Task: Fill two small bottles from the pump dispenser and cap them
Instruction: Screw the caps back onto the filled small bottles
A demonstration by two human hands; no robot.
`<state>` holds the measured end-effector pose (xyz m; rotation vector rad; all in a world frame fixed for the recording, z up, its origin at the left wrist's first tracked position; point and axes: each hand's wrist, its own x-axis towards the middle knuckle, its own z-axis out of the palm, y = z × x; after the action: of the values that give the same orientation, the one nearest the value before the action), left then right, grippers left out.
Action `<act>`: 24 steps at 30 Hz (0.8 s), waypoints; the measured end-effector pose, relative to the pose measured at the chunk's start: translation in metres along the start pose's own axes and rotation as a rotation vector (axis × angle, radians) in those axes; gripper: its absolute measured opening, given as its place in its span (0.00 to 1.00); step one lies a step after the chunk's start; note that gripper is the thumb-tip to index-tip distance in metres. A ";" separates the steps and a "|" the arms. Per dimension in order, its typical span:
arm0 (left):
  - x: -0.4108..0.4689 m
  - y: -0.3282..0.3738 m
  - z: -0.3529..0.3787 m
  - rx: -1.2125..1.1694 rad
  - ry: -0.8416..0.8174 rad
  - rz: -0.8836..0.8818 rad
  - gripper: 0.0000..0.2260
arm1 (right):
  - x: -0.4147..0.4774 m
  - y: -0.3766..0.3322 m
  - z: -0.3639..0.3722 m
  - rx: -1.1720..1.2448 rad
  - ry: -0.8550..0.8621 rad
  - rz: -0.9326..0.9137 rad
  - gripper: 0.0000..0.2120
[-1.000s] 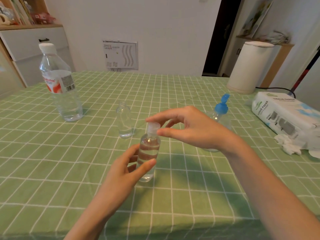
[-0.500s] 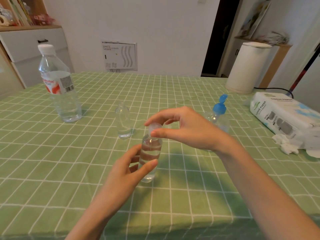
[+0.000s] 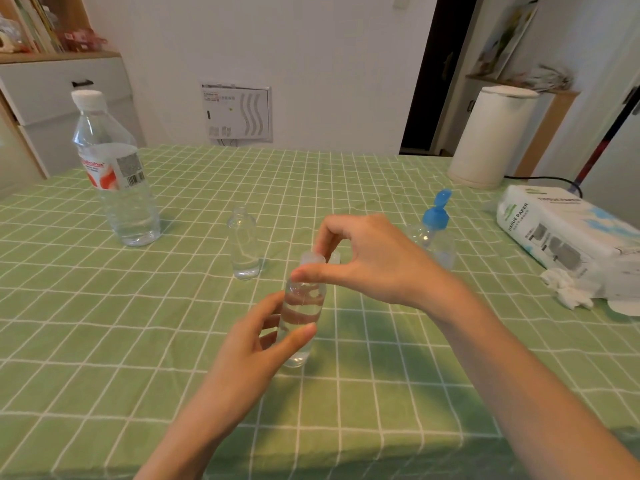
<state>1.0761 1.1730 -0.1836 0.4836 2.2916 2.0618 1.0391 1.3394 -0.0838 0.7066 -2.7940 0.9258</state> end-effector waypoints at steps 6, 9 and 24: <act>0.000 -0.001 -0.002 0.003 0.020 -0.012 0.18 | -0.003 0.003 -0.004 0.116 -0.113 -0.030 0.14; 0.001 -0.001 0.000 0.005 0.022 -0.012 0.19 | -0.001 0.001 0.002 0.045 -0.009 -0.009 0.13; -0.002 0.002 0.001 -0.031 0.016 -0.011 0.17 | -0.003 0.003 0.000 0.115 -0.072 0.017 0.16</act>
<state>1.0787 1.1734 -0.1826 0.4531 2.2626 2.1002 1.0403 1.3426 -0.0859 0.7467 -2.8314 1.0923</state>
